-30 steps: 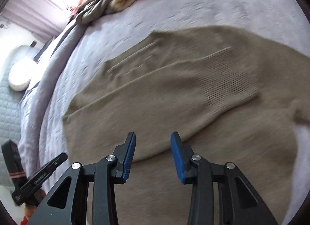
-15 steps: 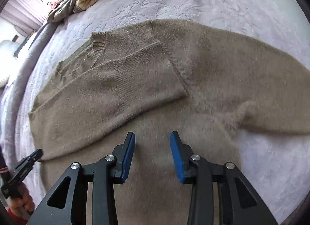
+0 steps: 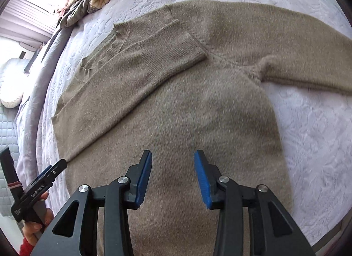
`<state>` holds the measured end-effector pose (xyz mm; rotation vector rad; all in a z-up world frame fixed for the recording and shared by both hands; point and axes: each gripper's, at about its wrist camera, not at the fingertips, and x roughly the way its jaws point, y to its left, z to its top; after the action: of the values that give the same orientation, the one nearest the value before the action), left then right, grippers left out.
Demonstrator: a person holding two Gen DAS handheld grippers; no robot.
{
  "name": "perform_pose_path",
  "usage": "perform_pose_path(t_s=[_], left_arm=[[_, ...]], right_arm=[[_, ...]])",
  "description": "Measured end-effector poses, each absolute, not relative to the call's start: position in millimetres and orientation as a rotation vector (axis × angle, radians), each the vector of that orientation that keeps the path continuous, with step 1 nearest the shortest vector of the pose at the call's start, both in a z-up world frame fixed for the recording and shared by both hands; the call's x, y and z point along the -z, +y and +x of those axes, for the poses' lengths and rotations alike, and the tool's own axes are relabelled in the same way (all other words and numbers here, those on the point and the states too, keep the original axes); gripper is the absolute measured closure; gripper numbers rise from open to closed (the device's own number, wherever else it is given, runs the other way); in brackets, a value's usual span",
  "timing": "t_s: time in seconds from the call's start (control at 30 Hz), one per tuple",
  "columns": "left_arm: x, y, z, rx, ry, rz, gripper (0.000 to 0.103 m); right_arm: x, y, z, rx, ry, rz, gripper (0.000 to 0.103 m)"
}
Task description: Fold small clothes
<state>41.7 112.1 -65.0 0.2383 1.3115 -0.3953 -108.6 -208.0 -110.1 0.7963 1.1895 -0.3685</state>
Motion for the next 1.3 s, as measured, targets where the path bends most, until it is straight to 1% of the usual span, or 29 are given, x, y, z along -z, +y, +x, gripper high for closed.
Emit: perform_pose_path(t_s=[0.23, 0.33, 0.47, 0.63, 1.0, 1.3], left_arm=[[83.7, 118.6, 46.4, 0.378, 1.435, 0.191, 0.004], [82.1, 113.5, 36.2, 0.394, 1.444, 0.196, 0.004], [78.1, 88.8, 23.2, 0.425, 1.441, 0.225, 0.004], [70.9, 36.9, 1.9, 0.510, 1.409, 0.283, 0.004], [70.8, -77.2, -46.8, 0.653, 1.395, 0.384, 0.004], [75.6, -117.7, -70.1, 0.689, 1.382, 0.398, 0.004]], right_arm=[[108.8, -207.6, -124.5, 0.354, 1.181, 0.840, 0.059], [107.0, -218.3, -138.1, 0.365, 1.162, 0.868, 0.059], [106.1, -242.9, -164.1, 0.411, 1.125, 0.923, 0.059], [109.4, -284.7, -206.1, 0.494, 1.048, 1.037, 0.059], [115.0, -392.9, -298.7, 0.699, 0.744, 1.277, 0.059], [126.4, -465.8, -349.7, 0.784, 0.447, 1.478, 0.059]])
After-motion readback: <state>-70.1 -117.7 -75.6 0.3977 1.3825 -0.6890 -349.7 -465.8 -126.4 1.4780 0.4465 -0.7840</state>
